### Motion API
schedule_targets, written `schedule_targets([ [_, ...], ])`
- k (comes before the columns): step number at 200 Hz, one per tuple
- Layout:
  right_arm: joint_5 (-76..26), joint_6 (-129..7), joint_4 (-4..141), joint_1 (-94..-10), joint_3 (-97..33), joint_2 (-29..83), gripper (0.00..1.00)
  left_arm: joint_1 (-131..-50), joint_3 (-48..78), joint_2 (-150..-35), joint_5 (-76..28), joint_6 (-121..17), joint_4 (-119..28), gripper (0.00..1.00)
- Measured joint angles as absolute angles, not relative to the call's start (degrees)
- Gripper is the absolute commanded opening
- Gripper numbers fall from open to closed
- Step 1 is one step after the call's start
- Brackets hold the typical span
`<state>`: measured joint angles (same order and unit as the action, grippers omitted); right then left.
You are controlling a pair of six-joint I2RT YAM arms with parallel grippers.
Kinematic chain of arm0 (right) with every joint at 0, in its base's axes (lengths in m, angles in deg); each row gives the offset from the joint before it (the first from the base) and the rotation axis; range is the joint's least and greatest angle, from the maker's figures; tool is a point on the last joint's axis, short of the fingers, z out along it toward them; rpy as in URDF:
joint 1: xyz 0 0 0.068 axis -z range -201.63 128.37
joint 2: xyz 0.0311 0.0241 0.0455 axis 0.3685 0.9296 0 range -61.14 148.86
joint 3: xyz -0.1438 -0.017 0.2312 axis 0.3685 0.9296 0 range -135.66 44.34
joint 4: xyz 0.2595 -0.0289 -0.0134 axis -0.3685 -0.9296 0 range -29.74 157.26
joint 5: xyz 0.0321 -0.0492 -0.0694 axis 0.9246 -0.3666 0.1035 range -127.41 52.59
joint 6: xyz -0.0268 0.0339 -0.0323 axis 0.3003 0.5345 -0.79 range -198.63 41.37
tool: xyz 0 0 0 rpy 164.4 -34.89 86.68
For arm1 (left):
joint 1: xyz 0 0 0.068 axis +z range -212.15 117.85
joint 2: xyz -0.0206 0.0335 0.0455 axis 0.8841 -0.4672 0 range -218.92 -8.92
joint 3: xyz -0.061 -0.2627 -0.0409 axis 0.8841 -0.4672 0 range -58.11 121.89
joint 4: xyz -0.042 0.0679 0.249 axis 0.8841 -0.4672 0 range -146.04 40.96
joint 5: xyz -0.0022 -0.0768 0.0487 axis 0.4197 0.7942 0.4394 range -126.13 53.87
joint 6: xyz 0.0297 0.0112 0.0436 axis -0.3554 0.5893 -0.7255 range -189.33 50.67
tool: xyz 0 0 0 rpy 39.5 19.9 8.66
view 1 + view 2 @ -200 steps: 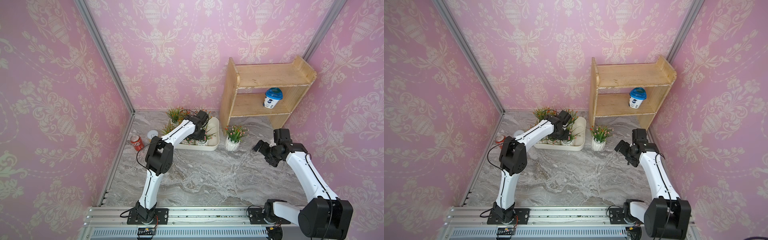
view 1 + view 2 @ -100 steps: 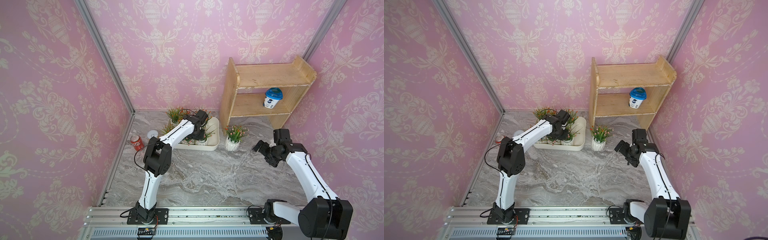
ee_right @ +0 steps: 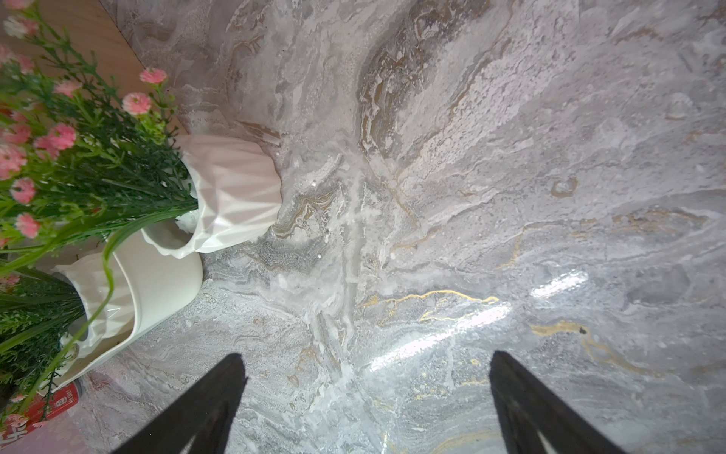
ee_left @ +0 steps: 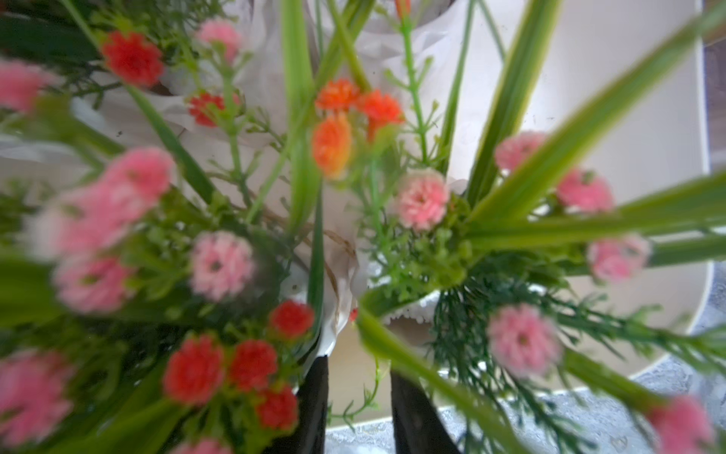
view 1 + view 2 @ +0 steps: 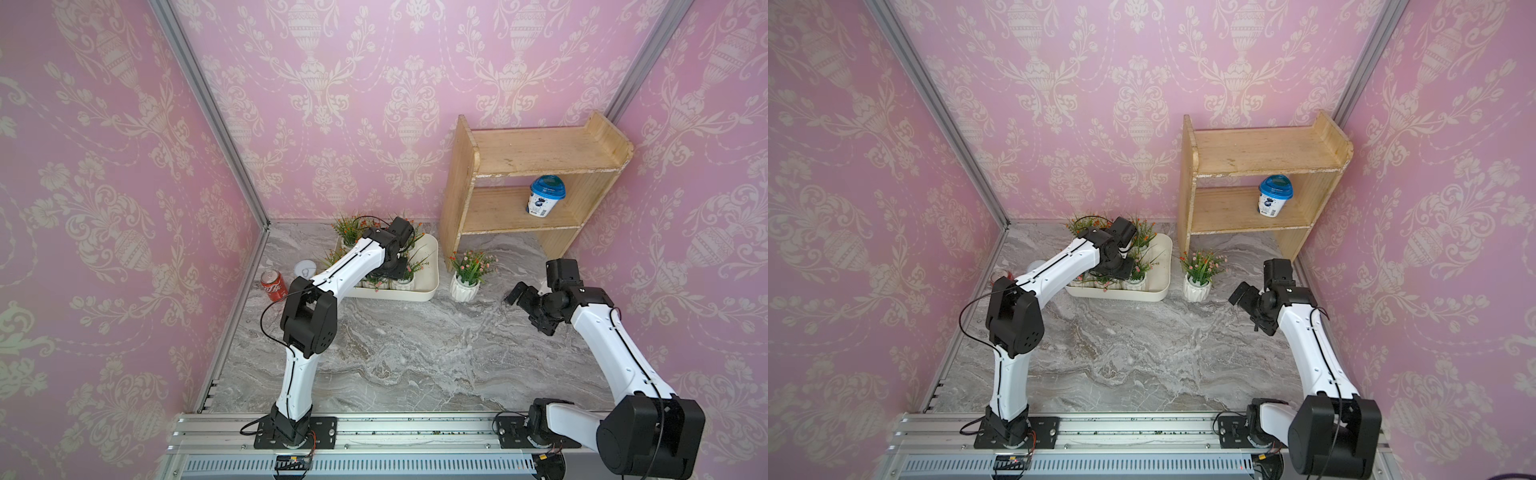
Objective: Put the potted gypsophila into the storage box
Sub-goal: Place the baby's breath potted plant at the storage box, then pick up the baby's breath potted plant from the center of the board.
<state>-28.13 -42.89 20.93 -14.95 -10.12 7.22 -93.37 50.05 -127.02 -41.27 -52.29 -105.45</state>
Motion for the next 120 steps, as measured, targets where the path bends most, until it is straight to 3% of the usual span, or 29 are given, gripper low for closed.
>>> schedule_targets([
  [42,-28.11,-42.89,20.91,-14.95,-10.12,7.96,1.0,-93.28,50.01,-121.25,-42.24,-51.96,-106.6,0.46],
  [93,-26.43,-44.61,21.28,-14.95,-10.12,11.5,1.0,-92.52,44.59,-113.27,-43.0,-50.54,-105.55,0.86],
  [120,-24.88,-44.48,23.08,-14.95,-10.12,13.01,1.0,-91.73,41.66,-110.41,-42.98,-49.54,-105.14,0.96],
])
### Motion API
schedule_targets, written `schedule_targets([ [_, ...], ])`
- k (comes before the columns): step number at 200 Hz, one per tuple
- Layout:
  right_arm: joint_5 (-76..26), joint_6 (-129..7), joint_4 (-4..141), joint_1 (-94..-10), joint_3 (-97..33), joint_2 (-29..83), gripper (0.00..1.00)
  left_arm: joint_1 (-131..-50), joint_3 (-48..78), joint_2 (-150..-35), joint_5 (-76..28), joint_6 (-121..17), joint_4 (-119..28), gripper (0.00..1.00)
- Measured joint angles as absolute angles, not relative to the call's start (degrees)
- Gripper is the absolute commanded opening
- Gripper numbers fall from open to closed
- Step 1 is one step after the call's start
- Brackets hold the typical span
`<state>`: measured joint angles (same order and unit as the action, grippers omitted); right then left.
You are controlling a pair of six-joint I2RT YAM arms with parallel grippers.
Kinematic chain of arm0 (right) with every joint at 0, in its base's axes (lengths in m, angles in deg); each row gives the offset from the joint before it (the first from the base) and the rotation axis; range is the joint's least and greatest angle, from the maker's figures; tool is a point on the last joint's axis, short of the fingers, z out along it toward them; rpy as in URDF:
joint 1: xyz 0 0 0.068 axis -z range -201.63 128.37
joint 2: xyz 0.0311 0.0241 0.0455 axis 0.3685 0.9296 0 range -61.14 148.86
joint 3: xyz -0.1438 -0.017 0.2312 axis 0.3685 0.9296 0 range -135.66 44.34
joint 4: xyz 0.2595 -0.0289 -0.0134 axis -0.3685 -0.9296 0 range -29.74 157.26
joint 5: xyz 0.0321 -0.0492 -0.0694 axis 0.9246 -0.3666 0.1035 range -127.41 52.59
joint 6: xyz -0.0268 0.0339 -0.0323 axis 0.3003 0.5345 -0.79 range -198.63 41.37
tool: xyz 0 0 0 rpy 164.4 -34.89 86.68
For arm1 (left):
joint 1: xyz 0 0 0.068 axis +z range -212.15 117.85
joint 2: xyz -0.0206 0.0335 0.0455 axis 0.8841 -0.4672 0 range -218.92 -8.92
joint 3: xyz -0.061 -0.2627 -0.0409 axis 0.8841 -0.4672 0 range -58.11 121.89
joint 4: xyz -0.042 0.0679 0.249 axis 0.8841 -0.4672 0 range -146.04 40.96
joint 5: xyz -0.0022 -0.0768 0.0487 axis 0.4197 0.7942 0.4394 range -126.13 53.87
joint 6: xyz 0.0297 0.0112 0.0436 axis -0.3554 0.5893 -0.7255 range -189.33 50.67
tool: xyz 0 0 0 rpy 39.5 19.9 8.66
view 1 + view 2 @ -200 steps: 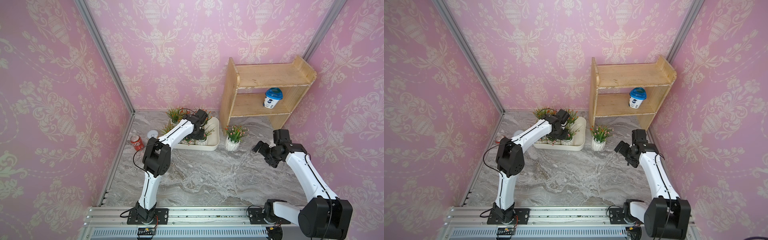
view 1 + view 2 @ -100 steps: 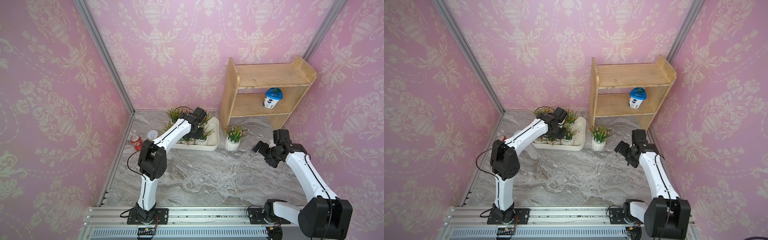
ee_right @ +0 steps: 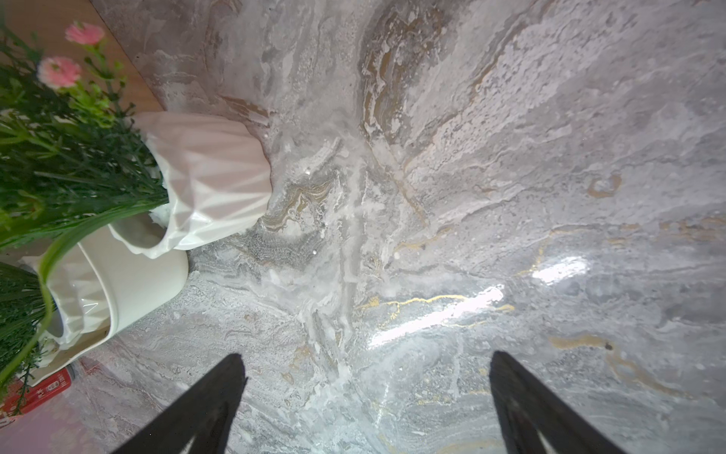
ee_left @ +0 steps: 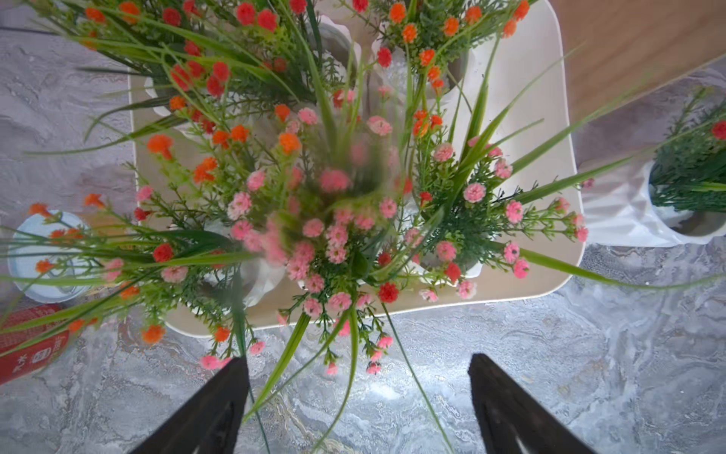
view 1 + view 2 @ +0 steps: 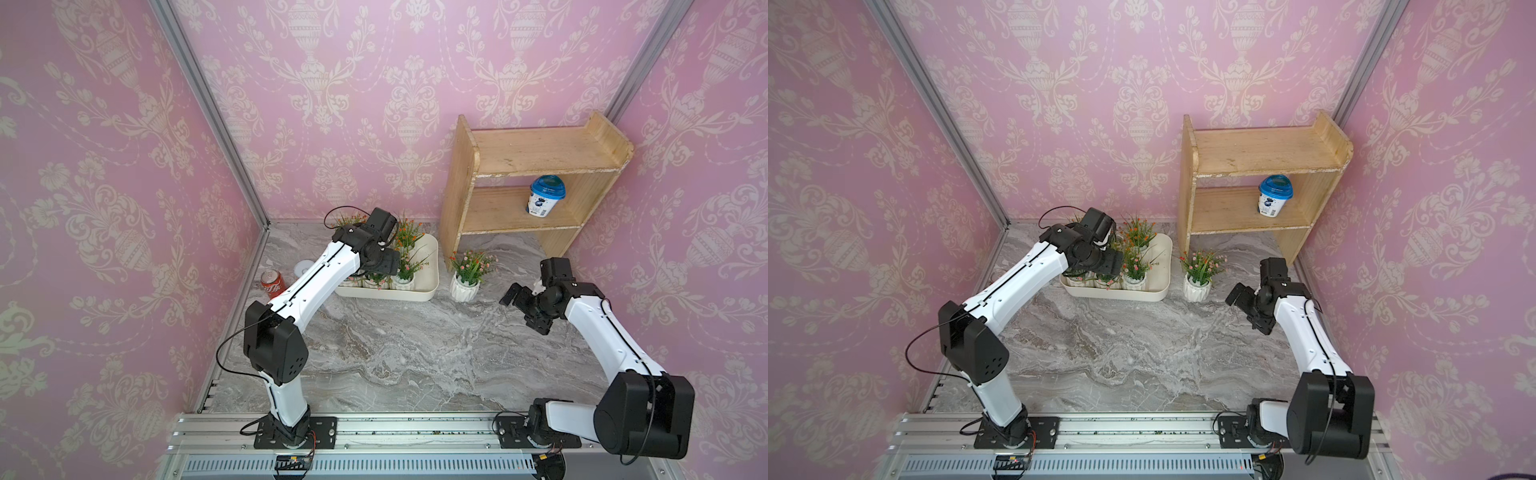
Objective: Put the potted gypsophila into the storage box
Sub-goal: Pick up the baby's breath potted plant from the center of the board.
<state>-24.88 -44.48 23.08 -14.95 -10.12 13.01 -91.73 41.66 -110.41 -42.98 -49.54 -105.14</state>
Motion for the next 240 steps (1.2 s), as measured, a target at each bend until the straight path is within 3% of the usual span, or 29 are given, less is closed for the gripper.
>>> schedule_targets([
  [51,-21.77,-41.84,27.91,-14.95,-10.12,16.31,0.99,-88.47,34.38,-102.19,-42.7,-47.53,-103.28,0.99],
  [122,-19.19,-39.13,31.69,-15.08,-10.14,20.05,0.98,-76.17,19.87,-87.66,-38.63,-43.88,-100.29,0.99],
  [240,-19.26,-35.63,34.59,-21.81,-16.63,28.66,0.92,-68.17,10.51,-81.76,-30.83,-42.83,-100.24,0.99],
])
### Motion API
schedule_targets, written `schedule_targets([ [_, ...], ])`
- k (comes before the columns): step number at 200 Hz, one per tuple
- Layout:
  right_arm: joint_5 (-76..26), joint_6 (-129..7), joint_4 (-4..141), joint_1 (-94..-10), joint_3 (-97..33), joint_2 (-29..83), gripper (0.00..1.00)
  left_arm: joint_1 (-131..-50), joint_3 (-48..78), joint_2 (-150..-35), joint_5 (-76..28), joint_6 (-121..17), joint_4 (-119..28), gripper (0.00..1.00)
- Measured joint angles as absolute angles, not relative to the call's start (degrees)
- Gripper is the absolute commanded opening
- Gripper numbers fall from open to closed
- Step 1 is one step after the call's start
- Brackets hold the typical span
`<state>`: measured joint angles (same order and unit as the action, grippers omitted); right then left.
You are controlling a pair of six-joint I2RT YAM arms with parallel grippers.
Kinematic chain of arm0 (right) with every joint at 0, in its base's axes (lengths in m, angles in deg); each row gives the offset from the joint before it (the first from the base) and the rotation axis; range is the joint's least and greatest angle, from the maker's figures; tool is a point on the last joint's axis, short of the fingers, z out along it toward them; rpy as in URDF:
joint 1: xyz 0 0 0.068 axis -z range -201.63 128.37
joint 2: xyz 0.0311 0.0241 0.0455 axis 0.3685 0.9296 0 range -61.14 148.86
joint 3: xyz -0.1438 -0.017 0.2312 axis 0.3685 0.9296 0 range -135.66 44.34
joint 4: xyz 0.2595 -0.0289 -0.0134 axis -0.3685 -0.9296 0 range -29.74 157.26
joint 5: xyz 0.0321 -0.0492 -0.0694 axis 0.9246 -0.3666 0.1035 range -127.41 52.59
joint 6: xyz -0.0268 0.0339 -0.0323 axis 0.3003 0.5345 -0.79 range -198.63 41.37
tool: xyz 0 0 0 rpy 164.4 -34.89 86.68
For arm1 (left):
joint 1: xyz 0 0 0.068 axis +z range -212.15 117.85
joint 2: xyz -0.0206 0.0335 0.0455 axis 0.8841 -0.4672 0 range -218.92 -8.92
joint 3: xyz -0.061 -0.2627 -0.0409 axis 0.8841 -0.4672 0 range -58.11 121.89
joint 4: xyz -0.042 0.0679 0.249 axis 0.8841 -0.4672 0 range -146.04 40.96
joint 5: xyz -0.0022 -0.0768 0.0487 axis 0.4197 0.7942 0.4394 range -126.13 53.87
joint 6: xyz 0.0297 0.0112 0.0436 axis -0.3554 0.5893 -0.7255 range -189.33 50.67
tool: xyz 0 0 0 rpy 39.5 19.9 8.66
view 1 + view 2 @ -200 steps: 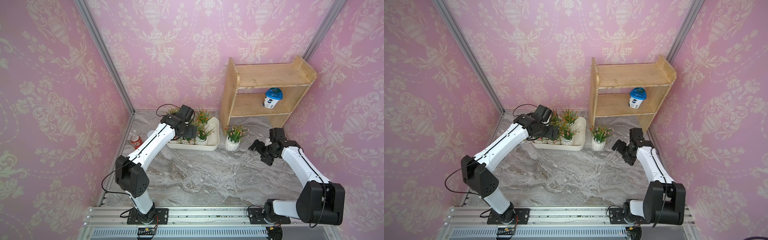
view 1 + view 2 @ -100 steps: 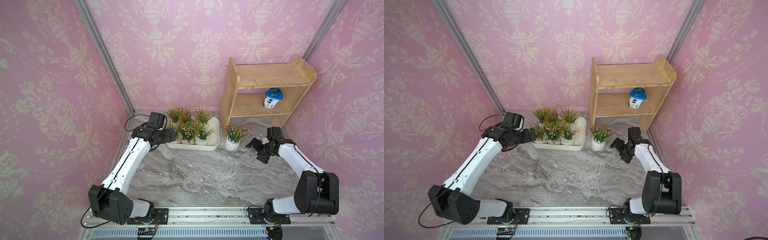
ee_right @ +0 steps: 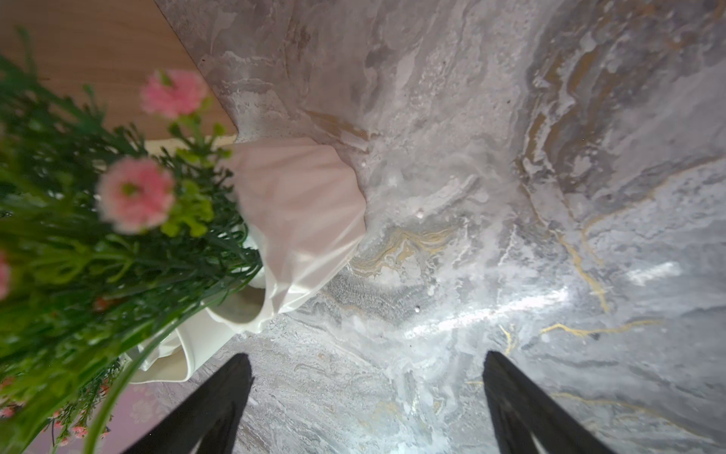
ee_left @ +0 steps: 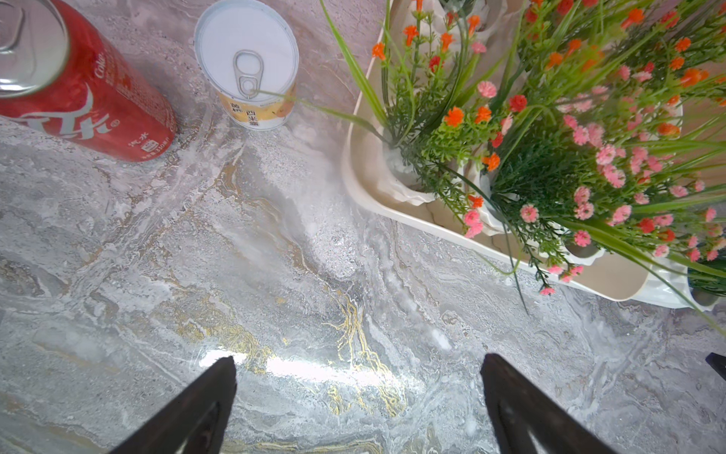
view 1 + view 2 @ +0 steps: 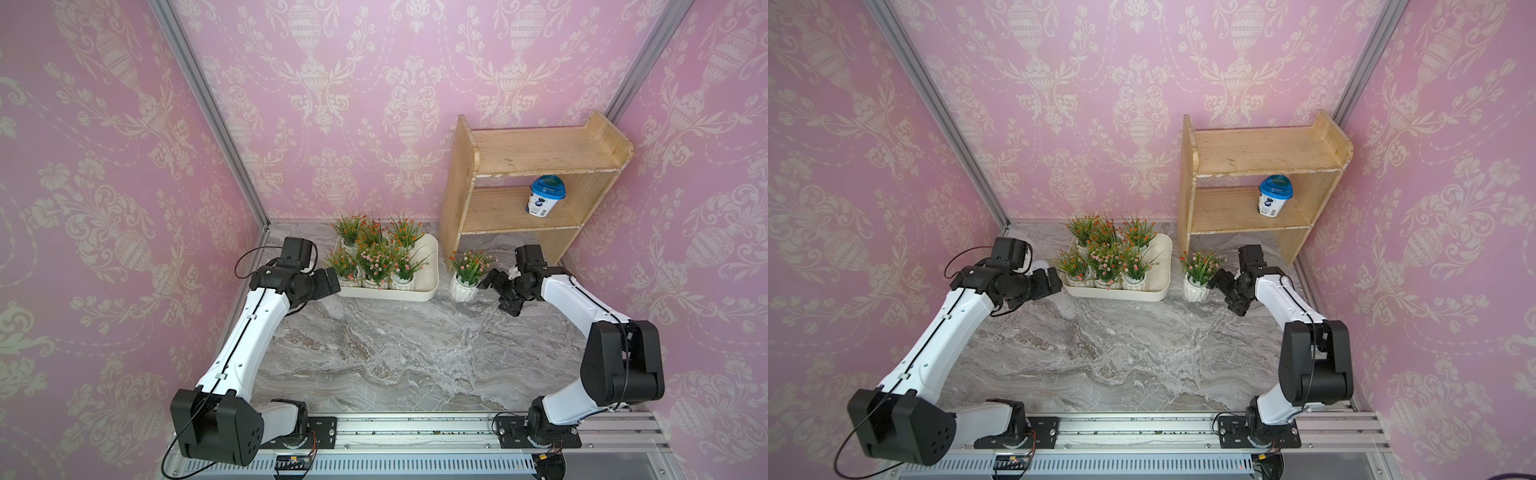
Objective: Put the potted gypsophila into the storage box
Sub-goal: Pick up the baby's breath potted plant from the center of the board.
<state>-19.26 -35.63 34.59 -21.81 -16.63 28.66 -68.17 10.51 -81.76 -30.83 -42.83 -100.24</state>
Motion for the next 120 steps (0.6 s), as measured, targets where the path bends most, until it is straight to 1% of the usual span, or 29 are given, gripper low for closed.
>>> schedule_targets([
  [43,-19.45,-34.8,35.36,-22.55,-18.27,31.18,0.85,-67.05,10.29,-81.76,-29.89,-42.85,-99.63,0.99],
  [84,-20.55,-34.08,35.49,-23.32,-19.91,33.54,0.74,-66.4,10.29,-82.57,-28.75,-42.85,-99.19,0.99],
  [120,-20.94,-33.79,35.73,-24.02,-21.2,35.33,0.66,-65.76,10.29,-83.72,-28.25,-42.87,-99.15,0.99],
])
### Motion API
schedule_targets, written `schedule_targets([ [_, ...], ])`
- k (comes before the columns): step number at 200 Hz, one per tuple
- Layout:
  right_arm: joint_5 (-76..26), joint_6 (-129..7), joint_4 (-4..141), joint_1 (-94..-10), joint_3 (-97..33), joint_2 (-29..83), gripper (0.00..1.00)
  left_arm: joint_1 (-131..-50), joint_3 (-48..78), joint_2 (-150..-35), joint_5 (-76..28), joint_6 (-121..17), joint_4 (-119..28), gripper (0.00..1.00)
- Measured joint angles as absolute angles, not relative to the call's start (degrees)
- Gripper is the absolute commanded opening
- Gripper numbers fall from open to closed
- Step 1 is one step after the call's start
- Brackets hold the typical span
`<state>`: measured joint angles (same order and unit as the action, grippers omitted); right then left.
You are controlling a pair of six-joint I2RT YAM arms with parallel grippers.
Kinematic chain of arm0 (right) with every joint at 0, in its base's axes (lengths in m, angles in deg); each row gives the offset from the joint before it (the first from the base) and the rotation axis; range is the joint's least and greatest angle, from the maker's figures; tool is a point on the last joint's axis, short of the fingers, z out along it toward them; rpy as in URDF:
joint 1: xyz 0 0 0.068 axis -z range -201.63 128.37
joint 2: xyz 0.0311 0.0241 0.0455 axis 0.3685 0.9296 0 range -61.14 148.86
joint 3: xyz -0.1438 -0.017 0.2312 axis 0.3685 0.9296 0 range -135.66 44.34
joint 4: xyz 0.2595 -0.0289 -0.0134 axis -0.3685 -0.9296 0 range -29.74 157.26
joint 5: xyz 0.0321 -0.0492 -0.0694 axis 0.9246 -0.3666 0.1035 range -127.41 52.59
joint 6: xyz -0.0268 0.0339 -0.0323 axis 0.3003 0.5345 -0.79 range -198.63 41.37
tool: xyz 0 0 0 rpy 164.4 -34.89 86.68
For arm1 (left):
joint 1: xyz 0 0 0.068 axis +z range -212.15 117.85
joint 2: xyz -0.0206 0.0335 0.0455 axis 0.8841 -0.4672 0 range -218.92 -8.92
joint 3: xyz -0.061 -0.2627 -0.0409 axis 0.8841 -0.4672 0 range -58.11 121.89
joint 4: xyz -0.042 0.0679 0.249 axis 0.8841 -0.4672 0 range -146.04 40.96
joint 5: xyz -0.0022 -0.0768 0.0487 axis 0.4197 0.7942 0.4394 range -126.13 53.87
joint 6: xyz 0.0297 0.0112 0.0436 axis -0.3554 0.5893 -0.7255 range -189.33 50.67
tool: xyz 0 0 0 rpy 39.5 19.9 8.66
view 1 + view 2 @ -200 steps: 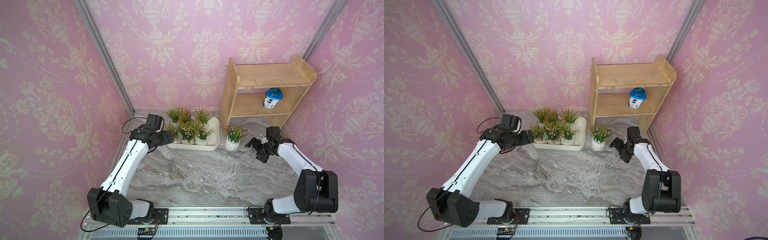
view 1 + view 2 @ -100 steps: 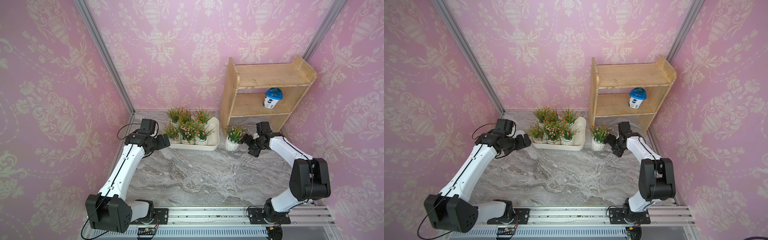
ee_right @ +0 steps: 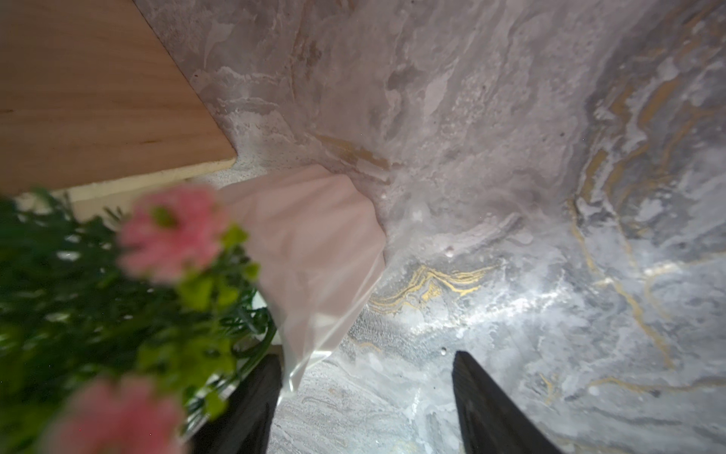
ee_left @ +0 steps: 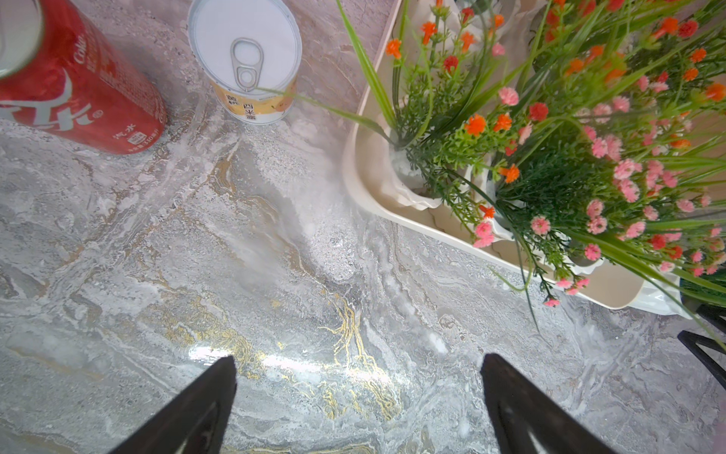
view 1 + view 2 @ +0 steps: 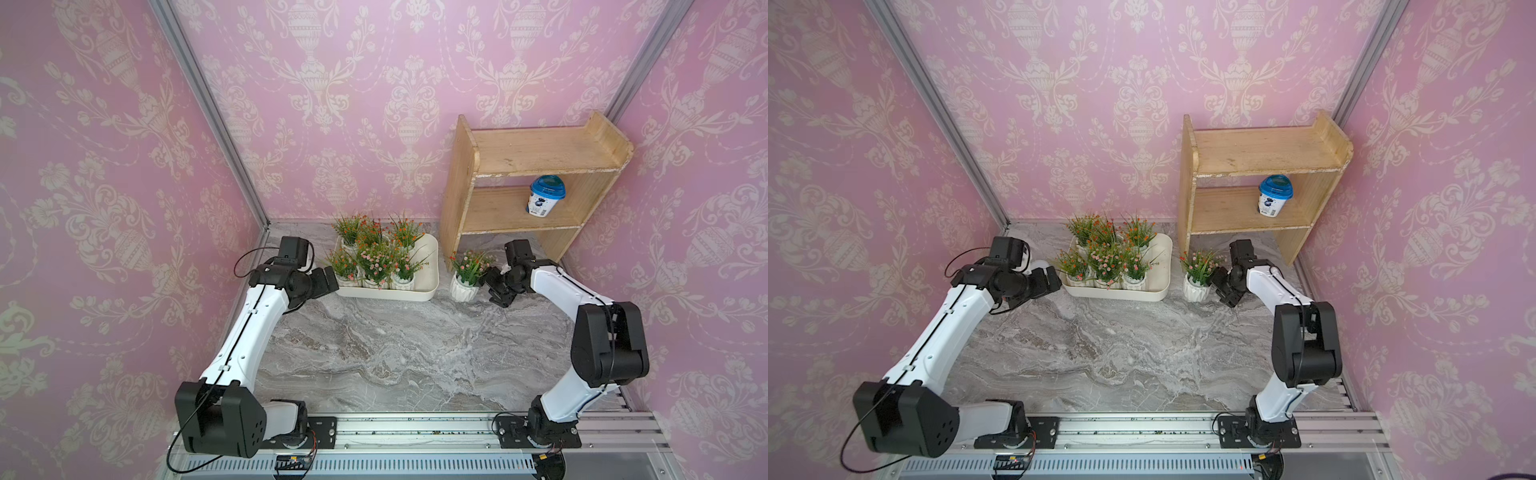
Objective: Put the potted gypsophila into the storage box
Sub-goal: Pick up the baby's breath potted plant from the center of the board.
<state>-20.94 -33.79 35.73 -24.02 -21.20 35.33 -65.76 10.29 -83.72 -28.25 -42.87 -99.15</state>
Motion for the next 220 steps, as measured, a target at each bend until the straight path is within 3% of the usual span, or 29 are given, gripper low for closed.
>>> schedule_targets([
  [220,-27.91,-37.05,33.5,-26.97,-28.57,41.05,0.26,-64.45,10.29,-85.6,-26.94,-42.85,-96.83,0.99],
])
